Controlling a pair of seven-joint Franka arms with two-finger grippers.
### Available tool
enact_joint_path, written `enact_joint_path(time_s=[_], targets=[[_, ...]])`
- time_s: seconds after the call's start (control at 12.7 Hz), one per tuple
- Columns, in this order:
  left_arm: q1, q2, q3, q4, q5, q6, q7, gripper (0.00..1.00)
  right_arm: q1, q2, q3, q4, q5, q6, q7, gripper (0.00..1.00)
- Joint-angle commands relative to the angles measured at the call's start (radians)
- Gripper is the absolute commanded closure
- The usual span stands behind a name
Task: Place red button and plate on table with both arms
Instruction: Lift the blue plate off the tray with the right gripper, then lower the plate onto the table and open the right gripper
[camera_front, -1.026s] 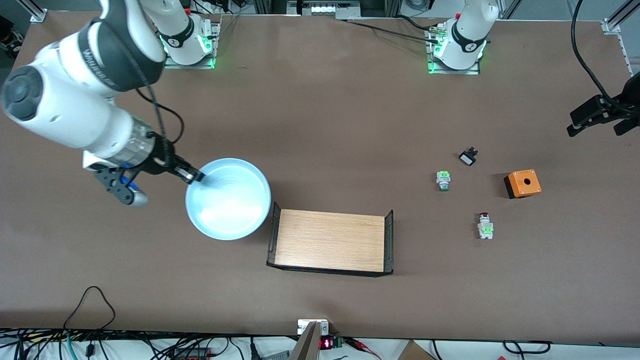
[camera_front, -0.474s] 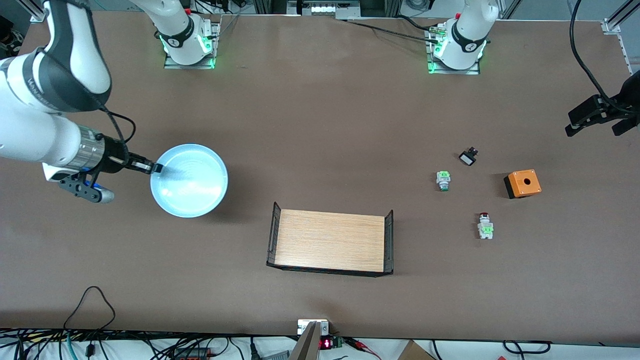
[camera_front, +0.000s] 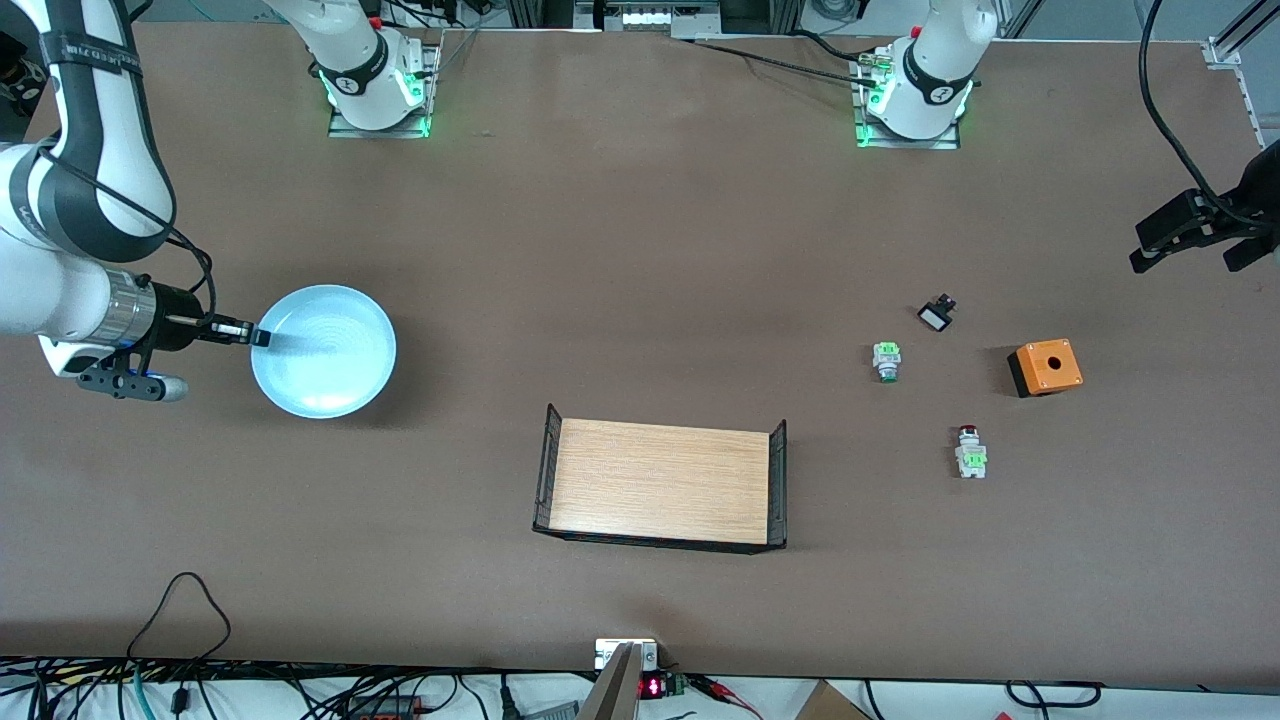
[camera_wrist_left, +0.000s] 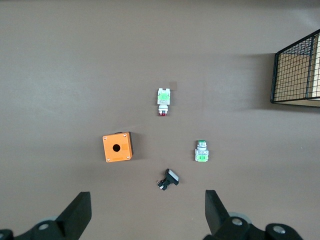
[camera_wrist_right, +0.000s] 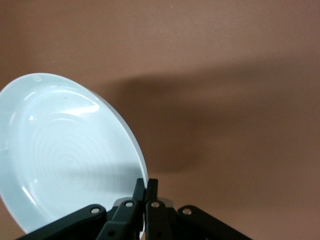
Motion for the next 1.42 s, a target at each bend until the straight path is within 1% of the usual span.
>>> enact_joint_path(time_s=[0.0, 0.16, 0.32, 0.47, 0.87, 0.95, 1.03, 1.11, 1.34], targets=[[-0.005, 0.005, 0.0, 0.021, 0.011, -0.021, -0.01, 0.0, -0.039, -0.035, 0.015, -0.167, -0.013, 0.171, -0.13, 1.0], [-0.006, 0.006, 0.0, 0.021, 0.011, -0.019, -0.01, 0.0, -0.059, -0.034, 0.015, -0.254, -0.013, 0.277, -0.201, 1.0], [-0.006, 0.006, 0.0, 0.02, 0.009, -0.019, -0.01, 0.0, -0.076, -0.029, 0.015, -0.321, -0.011, 0.341, -0.241, 1.0], [-0.006, 0.006, 0.0, 0.02, 0.009, -0.019, -0.01, 0.0, -0.1, -0.023, 0.017, -0.38, -0.003, 0.418, -0.327, 1.0], [-0.006, 0.006, 0.0, 0.02, 0.009, -0.022, -0.007, 0.0, -0.157, 0.037, 0.017, -0.415, 0.004, 0.44, -0.416, 0.99], [-0.006, 0.008, 0.0, 0.02, 0.008, -0.022, -0.009, 0.0, -0.163, 0.041, 0.018, -0.415, 0.006, 0.438, -0.419, 0.84], [-0.006, 0.009, 0.0, 0.021, 0.008, -0.022, -0.009, 0.0, -0.163, 0.041, 0.018, -0.412, 0.009, 0.437, -0.409, 0.18], [-0.006, 0.008, 0.0, 0.021, 0.008, -0.022, -0.009, 0.0, -0.162, 0.034, 0.018, -0.409, 0.009, 0.429, -0.405, 0.0], [-0.006, 0.008, 0.0, 0.021, 0.008, -0.022, -0.007, 0.0, -0.157, -0.011, 0.023, -0.392, 0.009, 0.374, -0.38, 0.0]])
